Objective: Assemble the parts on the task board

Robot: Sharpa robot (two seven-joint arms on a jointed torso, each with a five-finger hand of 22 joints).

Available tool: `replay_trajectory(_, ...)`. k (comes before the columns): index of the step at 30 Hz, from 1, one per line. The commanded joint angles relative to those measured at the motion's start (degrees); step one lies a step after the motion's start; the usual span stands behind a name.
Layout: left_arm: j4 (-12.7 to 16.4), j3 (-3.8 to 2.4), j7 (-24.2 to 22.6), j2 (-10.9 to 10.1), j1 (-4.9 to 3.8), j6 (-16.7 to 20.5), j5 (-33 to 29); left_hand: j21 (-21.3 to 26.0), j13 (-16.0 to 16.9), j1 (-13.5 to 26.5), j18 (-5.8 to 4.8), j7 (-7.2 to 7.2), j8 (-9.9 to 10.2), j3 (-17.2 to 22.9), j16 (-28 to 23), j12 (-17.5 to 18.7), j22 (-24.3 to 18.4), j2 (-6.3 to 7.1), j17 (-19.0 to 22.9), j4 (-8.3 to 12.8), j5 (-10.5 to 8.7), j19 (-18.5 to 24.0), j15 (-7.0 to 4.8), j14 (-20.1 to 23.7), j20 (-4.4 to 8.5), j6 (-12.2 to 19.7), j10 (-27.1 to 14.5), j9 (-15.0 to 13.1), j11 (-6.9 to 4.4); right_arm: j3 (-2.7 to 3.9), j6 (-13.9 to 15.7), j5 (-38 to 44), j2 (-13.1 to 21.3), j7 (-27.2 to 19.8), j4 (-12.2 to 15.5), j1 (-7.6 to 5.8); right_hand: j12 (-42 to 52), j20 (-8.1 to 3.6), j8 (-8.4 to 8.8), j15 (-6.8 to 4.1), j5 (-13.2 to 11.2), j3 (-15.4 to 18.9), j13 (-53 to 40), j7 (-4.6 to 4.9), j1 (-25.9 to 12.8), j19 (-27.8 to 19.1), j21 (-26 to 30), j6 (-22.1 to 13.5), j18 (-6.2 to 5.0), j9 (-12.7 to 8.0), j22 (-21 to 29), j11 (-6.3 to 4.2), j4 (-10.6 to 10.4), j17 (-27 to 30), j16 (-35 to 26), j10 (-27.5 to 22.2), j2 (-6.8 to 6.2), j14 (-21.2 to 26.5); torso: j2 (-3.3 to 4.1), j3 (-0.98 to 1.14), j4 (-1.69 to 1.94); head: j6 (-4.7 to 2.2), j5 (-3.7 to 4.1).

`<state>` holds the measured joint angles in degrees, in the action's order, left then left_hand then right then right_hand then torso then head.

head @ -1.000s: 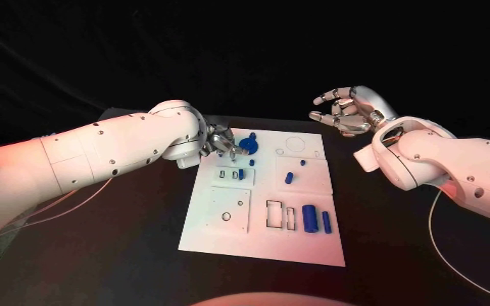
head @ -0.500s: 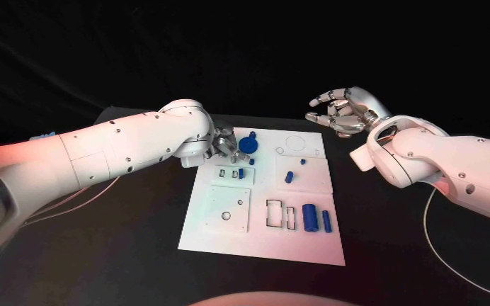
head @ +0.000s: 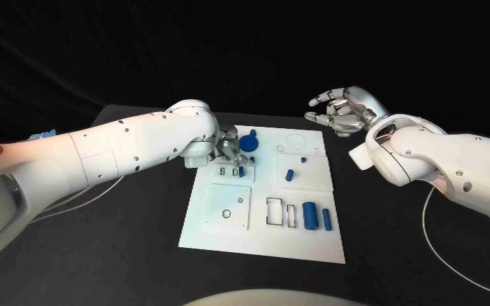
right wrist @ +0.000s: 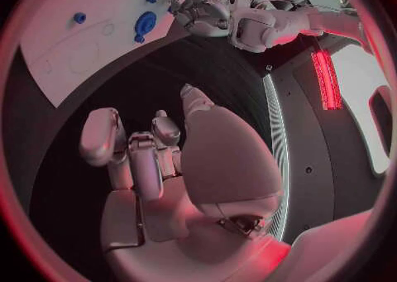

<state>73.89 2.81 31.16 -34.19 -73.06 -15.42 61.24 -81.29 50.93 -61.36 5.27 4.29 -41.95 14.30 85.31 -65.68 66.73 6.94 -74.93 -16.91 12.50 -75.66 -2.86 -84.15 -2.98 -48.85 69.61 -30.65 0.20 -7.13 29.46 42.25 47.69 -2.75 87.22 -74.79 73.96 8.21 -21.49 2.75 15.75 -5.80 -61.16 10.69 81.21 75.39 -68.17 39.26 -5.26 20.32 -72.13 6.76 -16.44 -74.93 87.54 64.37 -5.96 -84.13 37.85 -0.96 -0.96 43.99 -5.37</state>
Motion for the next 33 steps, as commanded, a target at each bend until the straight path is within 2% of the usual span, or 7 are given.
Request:
replay_trajectory(1,-0.1,0.02,0.6,0.2,0.02,-2.7,-0.4,-0.1,0.0,-0.2,-0.46,-0.03,-0.2,-0.1,0.2,0.3,-0.1,-0.38,-5.4,0.1,0.10,0.0,-0.39,-3.5,-0.04,0.3,-0.4,0.0,-0.04,0.00,-0.9,0.2,0.0,0.3,-0.1,0.06,-0.1,0.11,-0.22,-0.35,0.4,-0.2,-0.1,0.86,-0.4,-0.4,0.2,-0.5,-0.41,-0.1,0.0,-0.02,0.0,-5.5,-0.2,-0.2,0.03,-3.2,0.02,0.06,-0.02,-0.09,0.12)
replay_trajectory(10,-0.1,0.04,1.2,0.4,0.03,-3.8,-1.1,0.1,-0.2,-0.4,-0.36,-0.01,-0.3,0.0,0.0,0.4,-0.5,-0.53,-5.1,0.1,0.17,0.3,-0.37,-3.4,-0.05,0.5,-0.6,-0.2,-0.02,-0.01,-0.9,0.2,0.0,0.4,-0.2,0.08,-0.1,0.11,-0.35,-0.36,0.4,-0.3,0.0,0.84,-0.6,-0.5,0.4,-0.5,-0.45,-0.1,0.1,-0.04,-0.1,-5.4,-0.2,-0.2,0.22,-3.2,0.12,0.07,0.05,-0.10,0.44)
replay_trajectory(22,-0.2,0.04,1.0,0.5,0.06,-4.3,-1.4,0.0,0.1,-1.6,-0.37,0.00,-0.5,0.4,0.0,0.2,-0.5,-0.94,-5.1,0.2,0.37,0.4,-0.34,-3.3,-0.09,0.8,-0.6,-0.8,-0.01,-0.02,-1.0,0.2,-0.1,0.5,-0.3,0.14,-0.1,0.11,-0.40,-0.36,0.4,-0.3,0.0,0.84,-0.7,-0.5,0.5,-0.5,-0.48,-0.1,0.2,-0.05,-0.1,-5.3,-0.2,-0.1,0.29,-3.2,0.15,0.04,0.04,-0.03,0.26)
replay_trajectory(27,-0.1,0.04,1.0,0.6,0.06,-4.2,-1.7,0.0,0.0,-3.4,-0.33,-0.02,-0.6,1.6,0.0,0.2,-0.5,-1.71,-5.1,0.2,0.95,0.6,-0.35,-3.3,-0.13,1.2,-0.8,-1.4,-0.02,-0.02,-0.9,0.2,-0.2,0.7,-0.2,0.16,-0.1,0.09,-0.59,-0.39,0.8,-0.4,0.1,0.82,-1.3,-0.6,0.7,-0.5,-0.50,-0.2,0.3,-0.06,-0.2,-5.3,-0.2,-0.1,0.72,-3.2,0.22,0.04,0.00,-0.01,0.23)
replay_trajectory(31,-0.2,0.04,0.8,0.7,0.06,-4.3,-1.8,0.0,-0.1,-4.1,-0.33,-0.03,-0.6,2.2,0.0,0.2,-0.6,-1.80,-5.0,0.2,0.99,0.7,-0.35,-3.3,-0.14,1.3,-0.9,-1.6,-0.03,-0.02,-1.0,0.2,-0.2,0.8,-0.2,0.17,-0.1,0.09,-0.59,-0.39,0.8,-0.4,0.1,0.82,-1.3,-0.6,0.7,-0.5,-0.50,-0.2,0.3,-0.06,-0.2,-5.3,-0.2,-0.1,0.72,-3.2,0.21,0.05,-0.01,0.04,0.27)
replay_trajectory(33,-0.2,0.04,0.7,0.7,0.06,-4.6,-2.0,0.1,-0.3,-6.0,-0.29,-0.10,-0.6,4.2,0.0,0.3,-0.6,-2.20,-4.9,0.2,1.05,0.9,-0.40,-3.2,-0.14,1.5,-1.1,-2.0,-0.10,-0.02,-1.3,0.1,-0.3,0.7,-0.3,0.17,-0.1,0.08,-0.64,-0.40,1.0,-0.5,0.2,0.81,-1.4,-0.6,0.8,-0.5,-0.52,-0.3,0.3,-0.07,-0.2,-5.1,-0.3,-0.1,0.79,-3.1,0.22,0.05,0.01,0.14,0.13)
